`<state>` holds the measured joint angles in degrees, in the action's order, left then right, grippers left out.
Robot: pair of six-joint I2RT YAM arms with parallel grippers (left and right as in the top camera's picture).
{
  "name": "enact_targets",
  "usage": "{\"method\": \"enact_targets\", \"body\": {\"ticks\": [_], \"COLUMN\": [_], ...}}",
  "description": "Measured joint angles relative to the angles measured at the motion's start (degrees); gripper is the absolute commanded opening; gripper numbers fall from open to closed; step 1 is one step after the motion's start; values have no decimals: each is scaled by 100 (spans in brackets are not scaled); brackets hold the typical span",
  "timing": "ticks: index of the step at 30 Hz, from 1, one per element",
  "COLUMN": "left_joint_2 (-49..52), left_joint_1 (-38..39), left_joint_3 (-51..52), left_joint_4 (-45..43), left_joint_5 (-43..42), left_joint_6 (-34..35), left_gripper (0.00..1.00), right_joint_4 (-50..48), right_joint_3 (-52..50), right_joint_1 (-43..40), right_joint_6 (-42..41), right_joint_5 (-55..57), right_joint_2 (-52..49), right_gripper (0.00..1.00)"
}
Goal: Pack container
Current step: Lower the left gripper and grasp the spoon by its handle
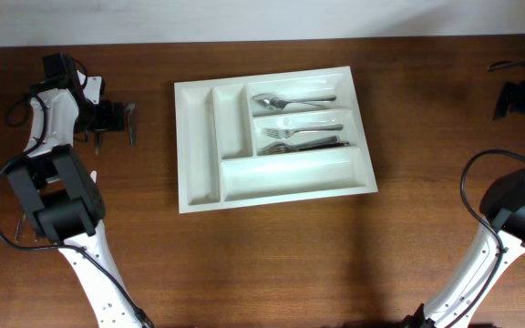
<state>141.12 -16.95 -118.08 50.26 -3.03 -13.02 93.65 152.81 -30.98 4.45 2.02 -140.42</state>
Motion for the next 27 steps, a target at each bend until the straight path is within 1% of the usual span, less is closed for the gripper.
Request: {"method": "enact_targets", "body": {"ticks": [4, 5, 6, 7, 9, 10, 14, 17, 19, 23, 24, 27], "left_joint_2": [0, 0, 0, 0, 2, 2, 15, 24, 31, 33, 33, 35], "left_joint_1": [0, 0, 0, 0, -2, -2, 0, 0, 0, 0, 0, 0], "left_joint_3": [0, 0, 0, 0, -2, -2, 0, -2, -2, -2, -2, 0], "left_joint_4": [-2, -2, -4, -9, -28, -44, -170, -223, -245, -289, -293, -297], "left_joint_5": [0, 0, 4, 4, 13, 11, 0, -11, -24, -24, -24, -22], "left_joint_6": [17, 17, 46, 57, 72, 70, 61, 68, 33, 35, 37, 39], "left_gripper": [100, 93, 89, 80, 72, 70, 69, 55, 53, 44, 44, 35], "right_joint_4": [0, 0, 0, 0, 0, 0, 0, 0, 0, 0, 0, 0], "right_joint_3": [0, 0, 0, 0, 0, 0, 0, 0, 0, 0, 0, 0], "right_joint_1": [0, 0, 0, 0, 0, 0, 0, 0, 0, 0, 0, 0], "right_joint_6": [2, 2, 2, 2, 2, -2, 0, 2, 2, 2, 0, 0], "right_joint_5": [0, 0, 0, 0, 0, 0, 0, 0, 0, 0, 0, 0], "right_joint_2": [0, 0, 0, 0, 0, 0, 0, 0, 0, 0, 0, 0], "right_gripper": [99, 99, 99, 99, 99, 99, 99, 99, 99, 99, 99, 99]}}
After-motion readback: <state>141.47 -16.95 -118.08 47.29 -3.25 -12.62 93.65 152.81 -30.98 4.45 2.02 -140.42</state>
